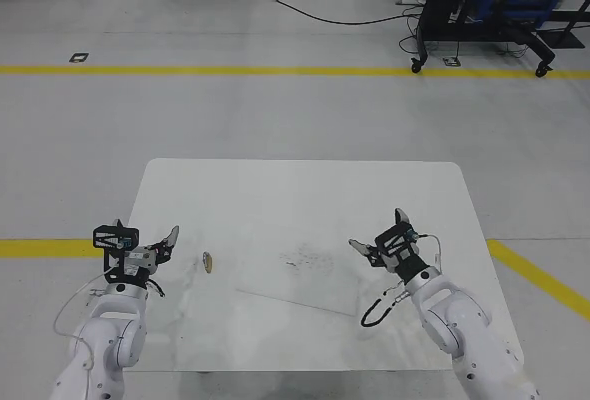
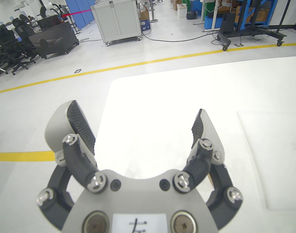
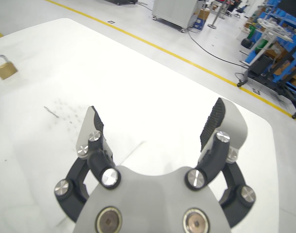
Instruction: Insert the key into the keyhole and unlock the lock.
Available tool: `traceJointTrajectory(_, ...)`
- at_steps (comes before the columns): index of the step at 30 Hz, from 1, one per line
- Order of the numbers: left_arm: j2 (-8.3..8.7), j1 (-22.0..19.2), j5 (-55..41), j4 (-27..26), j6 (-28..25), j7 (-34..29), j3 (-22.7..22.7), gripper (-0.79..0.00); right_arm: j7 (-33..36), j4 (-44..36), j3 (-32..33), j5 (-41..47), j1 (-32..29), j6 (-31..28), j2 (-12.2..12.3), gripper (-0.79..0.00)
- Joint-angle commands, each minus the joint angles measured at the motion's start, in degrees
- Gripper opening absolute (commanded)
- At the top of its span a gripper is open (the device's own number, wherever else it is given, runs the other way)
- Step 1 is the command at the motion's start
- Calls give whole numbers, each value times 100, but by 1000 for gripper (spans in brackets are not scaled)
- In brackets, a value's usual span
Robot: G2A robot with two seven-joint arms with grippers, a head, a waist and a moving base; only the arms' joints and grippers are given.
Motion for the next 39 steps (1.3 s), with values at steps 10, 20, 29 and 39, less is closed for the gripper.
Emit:
traceJointTrajectory(10,0,0,0,0,0,0,0,0,160,1410,-1499,584,1741,-2202,-205,0)
traceJointTrajectory(20,0,0,0,0,0,0,0,0,1603,2289,-2096,1081,2643,-2704,-345,-265)
traceJointTrajectory(29,0,0,0,0,0,0,0,0,1776,2674,-2565,991,3001,-2407,-486,-483)
traceJointTrajectory(39,0,0,0,0,0,0,0,0,1616,2680,-2590,738,3073,-2260,-486,-785)
